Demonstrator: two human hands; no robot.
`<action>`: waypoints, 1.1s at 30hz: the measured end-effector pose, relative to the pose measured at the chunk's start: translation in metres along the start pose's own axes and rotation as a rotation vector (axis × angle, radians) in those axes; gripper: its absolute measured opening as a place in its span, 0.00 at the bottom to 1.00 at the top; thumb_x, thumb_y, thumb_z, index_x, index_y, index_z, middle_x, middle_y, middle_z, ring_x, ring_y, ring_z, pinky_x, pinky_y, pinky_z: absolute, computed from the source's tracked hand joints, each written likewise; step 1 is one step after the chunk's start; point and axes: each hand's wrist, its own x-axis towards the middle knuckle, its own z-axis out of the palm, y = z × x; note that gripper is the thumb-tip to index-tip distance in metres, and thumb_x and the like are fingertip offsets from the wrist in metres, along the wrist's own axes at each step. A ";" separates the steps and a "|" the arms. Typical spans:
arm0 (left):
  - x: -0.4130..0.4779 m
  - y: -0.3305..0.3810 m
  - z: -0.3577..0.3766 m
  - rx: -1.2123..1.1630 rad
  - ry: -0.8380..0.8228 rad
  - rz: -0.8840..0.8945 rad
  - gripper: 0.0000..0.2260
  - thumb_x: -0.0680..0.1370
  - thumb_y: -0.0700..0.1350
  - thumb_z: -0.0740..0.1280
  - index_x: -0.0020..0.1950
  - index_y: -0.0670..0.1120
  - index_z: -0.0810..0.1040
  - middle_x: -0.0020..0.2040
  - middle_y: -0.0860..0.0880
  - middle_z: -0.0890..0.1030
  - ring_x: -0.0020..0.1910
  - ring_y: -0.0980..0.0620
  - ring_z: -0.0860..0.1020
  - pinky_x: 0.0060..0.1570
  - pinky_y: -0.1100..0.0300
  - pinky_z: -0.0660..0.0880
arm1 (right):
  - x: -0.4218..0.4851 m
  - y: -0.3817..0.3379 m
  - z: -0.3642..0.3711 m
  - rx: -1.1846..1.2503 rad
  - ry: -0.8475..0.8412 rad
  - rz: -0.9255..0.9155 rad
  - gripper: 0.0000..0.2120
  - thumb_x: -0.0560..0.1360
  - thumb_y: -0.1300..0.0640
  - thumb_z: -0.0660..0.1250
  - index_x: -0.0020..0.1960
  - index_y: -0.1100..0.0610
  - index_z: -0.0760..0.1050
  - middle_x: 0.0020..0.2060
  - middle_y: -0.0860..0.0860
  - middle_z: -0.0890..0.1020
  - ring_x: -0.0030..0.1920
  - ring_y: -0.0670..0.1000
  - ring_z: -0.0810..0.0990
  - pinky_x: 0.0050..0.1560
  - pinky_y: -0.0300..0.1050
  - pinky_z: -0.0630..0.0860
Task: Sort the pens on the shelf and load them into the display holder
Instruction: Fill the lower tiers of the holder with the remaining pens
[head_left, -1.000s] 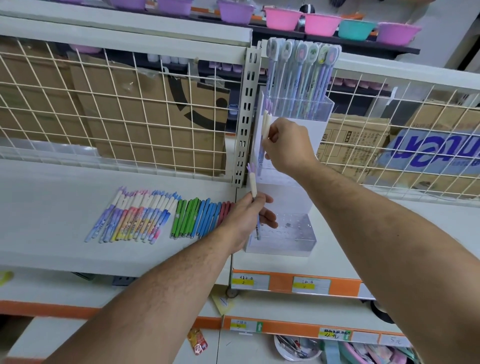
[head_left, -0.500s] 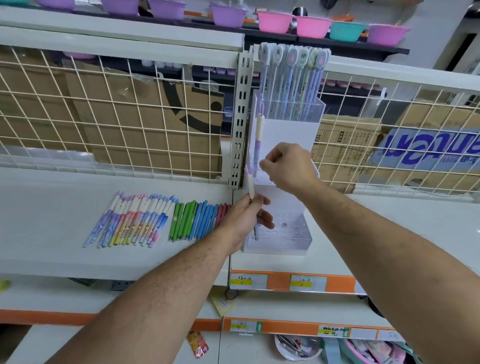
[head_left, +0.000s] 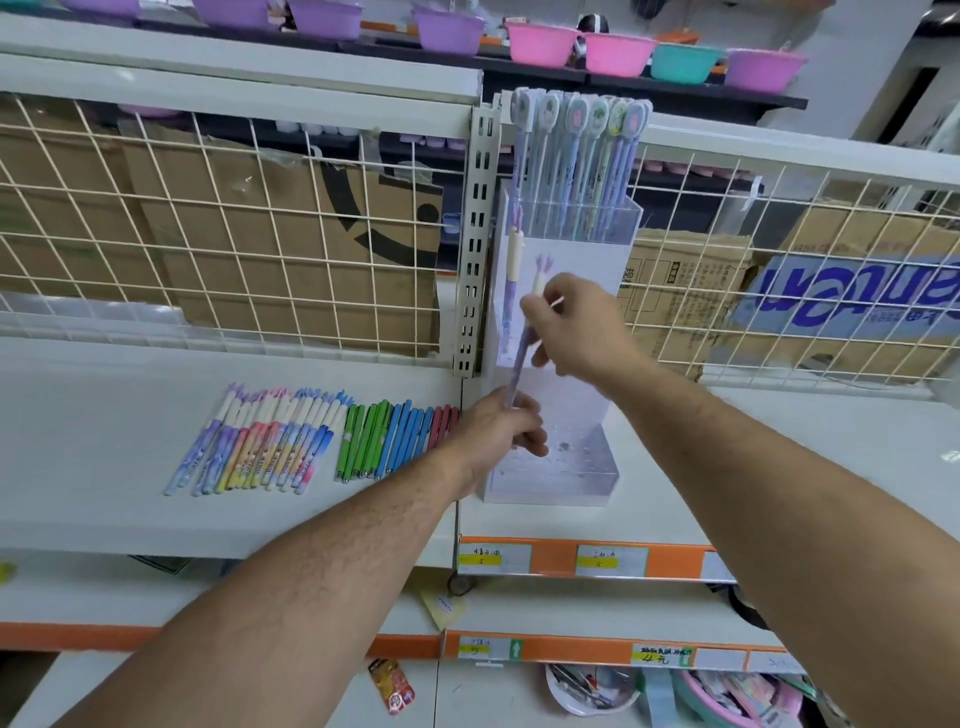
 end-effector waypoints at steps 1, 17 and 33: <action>0.001 0.003 0.000 0.075 0.003 0.004 0.11 0.69 0.47 0.68 0.51 0.48 0.78 0.44 0.47 0.85 0.50 0.45 0.84 0.64 0.44 0.73 | 0.004 -0.004 -0.006 0.080 0.038 -0.001 0.09 0.82 0.52 0.63 0.48 0.58 0.73 0.37 0.54 0.85 0.31 0.49 0.85 0.27 0.44 0.77; 0.001 0.003 -0.004 1.152 0.026 0.144 0.10 0.77 0.50 0.64 0.58 0.53 0.78 0.54 0.53 0.74 0.59 0.50 0.71 0.59 0.54 0.70 | 0.025 -0.018 -0.004 -0.119 0.079 -0.072 0.06 0.80 0.58 0.66 0.46 0.59 0.77 0.40 0.54 0.84 0.39 0.55 0.84 0.39 0.52 0.83; 0.007 0.004 -0.008 1.170 -0.027 0.137 0.10 0.78 0.49 0.64 0.59 0.53 0.77 0.59 0.52 0.74 0.61 0.51 0.70 0.60 0.53 0.72 | 0.028 -0.021 -0.002 -0.194 0.034 -0.033 0.10 0.79 0.60 0.68 0.43 0.65 0.80 0.37 0.59 0.84 0.40 0.59 0.85 0.39 0.54 0.84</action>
